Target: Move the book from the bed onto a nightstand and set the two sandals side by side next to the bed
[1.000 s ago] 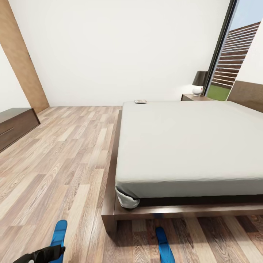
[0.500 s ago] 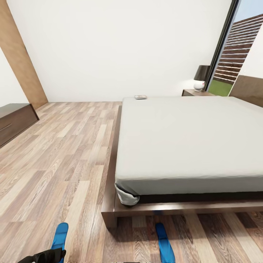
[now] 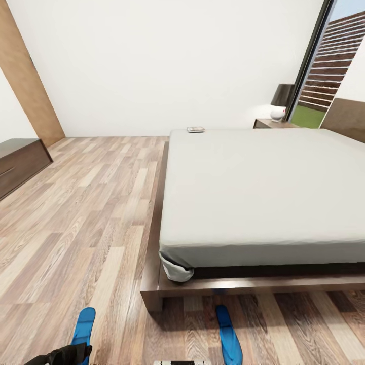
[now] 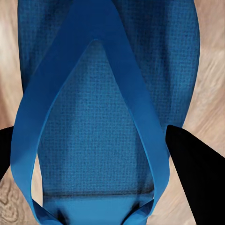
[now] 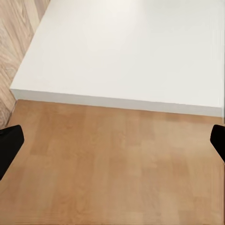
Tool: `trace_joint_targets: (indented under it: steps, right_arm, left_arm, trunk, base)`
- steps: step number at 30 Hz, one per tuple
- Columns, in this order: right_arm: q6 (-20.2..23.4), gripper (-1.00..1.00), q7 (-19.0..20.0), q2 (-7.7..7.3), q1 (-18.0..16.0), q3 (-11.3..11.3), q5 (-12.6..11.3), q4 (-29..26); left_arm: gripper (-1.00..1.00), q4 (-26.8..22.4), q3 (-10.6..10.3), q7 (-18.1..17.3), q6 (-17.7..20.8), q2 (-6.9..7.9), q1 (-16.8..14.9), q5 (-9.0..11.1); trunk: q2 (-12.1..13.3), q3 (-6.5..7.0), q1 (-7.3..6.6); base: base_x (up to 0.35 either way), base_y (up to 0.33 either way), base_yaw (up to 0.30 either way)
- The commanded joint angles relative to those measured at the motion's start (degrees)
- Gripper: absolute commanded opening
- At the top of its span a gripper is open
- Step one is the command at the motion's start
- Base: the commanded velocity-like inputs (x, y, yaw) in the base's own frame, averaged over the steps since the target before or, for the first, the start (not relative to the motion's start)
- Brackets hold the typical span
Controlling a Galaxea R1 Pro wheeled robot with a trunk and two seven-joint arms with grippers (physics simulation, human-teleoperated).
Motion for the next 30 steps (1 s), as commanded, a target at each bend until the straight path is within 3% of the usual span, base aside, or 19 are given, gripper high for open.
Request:
trace_joint_targets:
  steps: [1, 30]
  right_arm:
    - [-0.11, 1.00, -0.09, 0.00, -0.02, 0.24, -0.25, 0.05]
    - [-0.11, 1.00, -0.02, 0.07, -0.02, 0.25, -0.25, 0.02]
  left_arm:
    - [-1.00, -0.19, -0.03, -0.22, -0.23, 0.02, 0.01, -0.34]
    - [-1.00, -0.13, 0.02, -0.23, 4.84, -0.13, 0.01, -0.34]
  trunk:
    - [-0.03, -0.26, 0.02]
    - [-0.42, -6.69, 0.76]
  base:
    - [0.000, 0.000, 0.000]
    - [0.000, 0.000, 0.000]
